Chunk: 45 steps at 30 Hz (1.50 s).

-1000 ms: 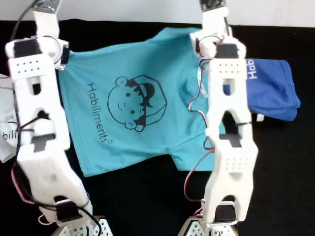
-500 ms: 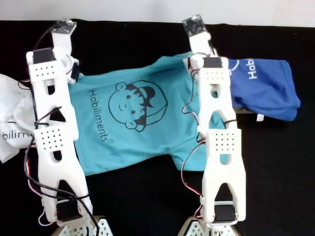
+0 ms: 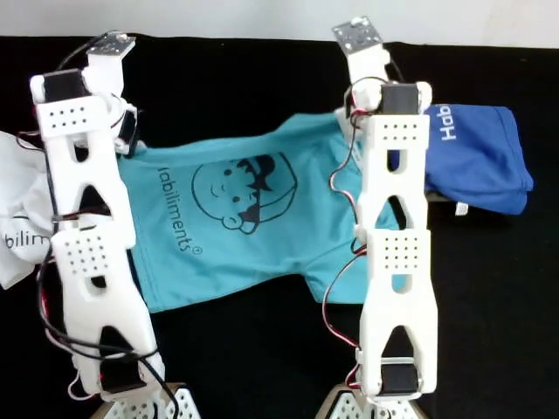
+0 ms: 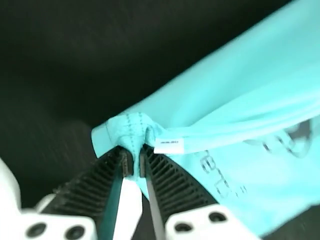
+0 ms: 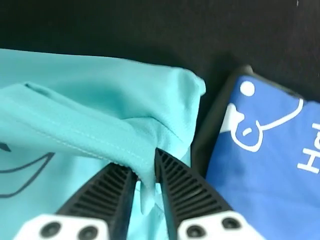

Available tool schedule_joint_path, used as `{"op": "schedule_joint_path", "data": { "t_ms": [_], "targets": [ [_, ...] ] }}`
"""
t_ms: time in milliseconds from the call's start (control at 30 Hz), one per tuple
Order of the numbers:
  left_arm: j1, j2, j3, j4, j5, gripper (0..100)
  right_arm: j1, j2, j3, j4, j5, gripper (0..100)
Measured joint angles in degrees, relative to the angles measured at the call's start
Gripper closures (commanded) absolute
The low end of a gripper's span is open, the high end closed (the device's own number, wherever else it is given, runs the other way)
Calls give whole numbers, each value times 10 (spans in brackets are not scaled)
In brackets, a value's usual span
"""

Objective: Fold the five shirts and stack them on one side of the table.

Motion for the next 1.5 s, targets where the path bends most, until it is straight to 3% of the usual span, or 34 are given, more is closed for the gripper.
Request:
{"op": "schedule_joint_path", "data": {
  "t_ms": [167, 300, 533, 767, 933, 1267, 1400, 1500],
  "targets": [
    [0, -178, 274, -4, -7, 992, 13, -12, 0, 4, 0, 992],
    [0, -286, 430, -23, -35, 992, 13, -110, 68, 4, 2, 992],
    [-3, -395, 609, -57, -69, 992, 13, -378, 514, -4, 2, 992],
    [-4, -433, 772, -120, -103, 992, 42, -623, 974, -161, 2, 992],
    [-4, -441, 838, -157, -106, 992, 62, -727, 1168, -225, 32, 992],
    [11, -441, 861, -173, -106, 988, 69, -755, 1244, -266, 39, 992],
    [36, -441, 861, -156, -106, 886, 69, -755, 1246, -266, 66, 977],
    [38, -441, 861, -144, -106, 807, 69, -755, 1247, -264, 76, 892]
  ]
}}
